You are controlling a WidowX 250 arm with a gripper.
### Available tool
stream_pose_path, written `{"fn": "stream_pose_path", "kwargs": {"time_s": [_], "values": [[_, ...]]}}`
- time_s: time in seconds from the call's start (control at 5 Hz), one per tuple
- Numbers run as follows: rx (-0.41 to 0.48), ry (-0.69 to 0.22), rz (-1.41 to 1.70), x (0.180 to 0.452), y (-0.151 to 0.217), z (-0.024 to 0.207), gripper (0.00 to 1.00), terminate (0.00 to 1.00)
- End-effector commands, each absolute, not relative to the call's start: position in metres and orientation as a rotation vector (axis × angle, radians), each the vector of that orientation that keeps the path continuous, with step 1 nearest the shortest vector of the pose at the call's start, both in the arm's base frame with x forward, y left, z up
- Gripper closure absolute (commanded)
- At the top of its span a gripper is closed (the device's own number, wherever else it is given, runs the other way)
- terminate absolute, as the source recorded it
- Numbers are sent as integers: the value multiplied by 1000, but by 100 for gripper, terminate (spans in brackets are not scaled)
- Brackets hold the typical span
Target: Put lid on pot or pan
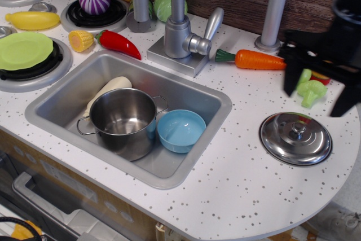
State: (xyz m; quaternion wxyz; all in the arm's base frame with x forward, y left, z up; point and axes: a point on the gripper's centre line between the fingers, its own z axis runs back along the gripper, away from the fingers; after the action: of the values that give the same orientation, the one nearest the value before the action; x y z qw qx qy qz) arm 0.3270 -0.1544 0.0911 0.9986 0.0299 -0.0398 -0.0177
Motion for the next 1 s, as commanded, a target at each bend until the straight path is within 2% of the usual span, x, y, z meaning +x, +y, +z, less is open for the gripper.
{"fn": "stream_pose_path", "kwargs": {"time_s": [0.0,0.2,0.8], "values": [[-4,-146,-26,353,-165,88,0,0],[-2,-178,-28,362,-164,74,0,0],[-14,-206,-41,354,-152,53,0,0]]}}
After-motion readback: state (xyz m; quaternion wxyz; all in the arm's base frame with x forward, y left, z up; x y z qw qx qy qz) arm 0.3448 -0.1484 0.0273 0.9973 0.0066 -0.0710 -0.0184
